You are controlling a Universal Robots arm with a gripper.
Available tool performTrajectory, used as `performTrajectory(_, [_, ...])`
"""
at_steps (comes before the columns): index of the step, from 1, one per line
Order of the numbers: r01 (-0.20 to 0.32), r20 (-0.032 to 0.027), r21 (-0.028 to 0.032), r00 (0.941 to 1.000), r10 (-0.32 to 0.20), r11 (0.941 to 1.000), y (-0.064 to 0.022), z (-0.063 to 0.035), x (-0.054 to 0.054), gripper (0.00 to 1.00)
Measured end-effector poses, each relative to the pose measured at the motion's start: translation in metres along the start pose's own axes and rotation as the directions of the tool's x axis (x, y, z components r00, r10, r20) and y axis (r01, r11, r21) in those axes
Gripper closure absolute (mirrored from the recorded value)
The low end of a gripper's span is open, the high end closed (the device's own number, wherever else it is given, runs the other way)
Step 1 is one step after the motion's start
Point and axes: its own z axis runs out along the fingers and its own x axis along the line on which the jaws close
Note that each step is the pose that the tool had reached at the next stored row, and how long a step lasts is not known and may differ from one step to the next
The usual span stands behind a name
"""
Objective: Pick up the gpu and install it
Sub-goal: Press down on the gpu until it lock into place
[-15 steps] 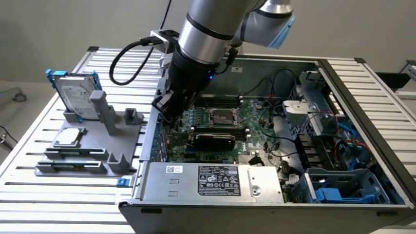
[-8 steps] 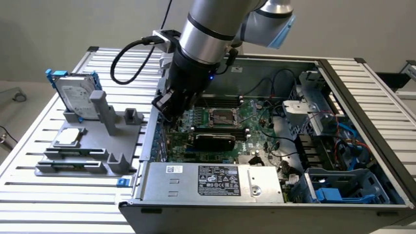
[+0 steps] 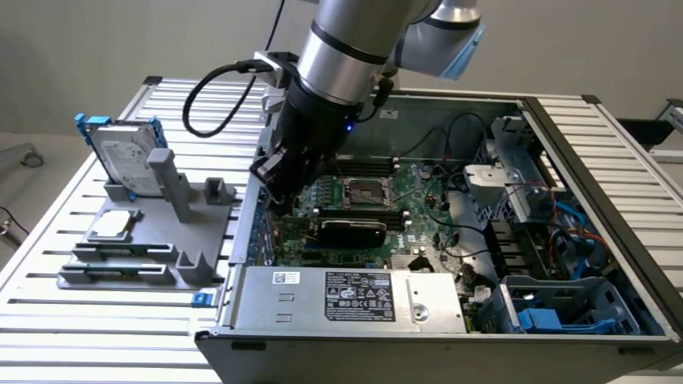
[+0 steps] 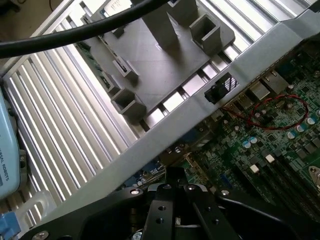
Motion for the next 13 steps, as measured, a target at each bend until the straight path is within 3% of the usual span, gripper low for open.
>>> performTrajectory(1, [-0.005,-0.0055,0.0041,1.0000,0.005,1.0000,0.0000,0.0000,0.0000,0.89])
performTrajectory(3, [-0.013,-0.0083,0.0052,0.9999,0.013,0.9999,0.0000,0.0001,0.0000,0.89])
performTrajectory(13, [-0.069,0.0023,-0.0140,0.9976,0.069,0.9976,0.0004,0.0015,0.0001,0.89])
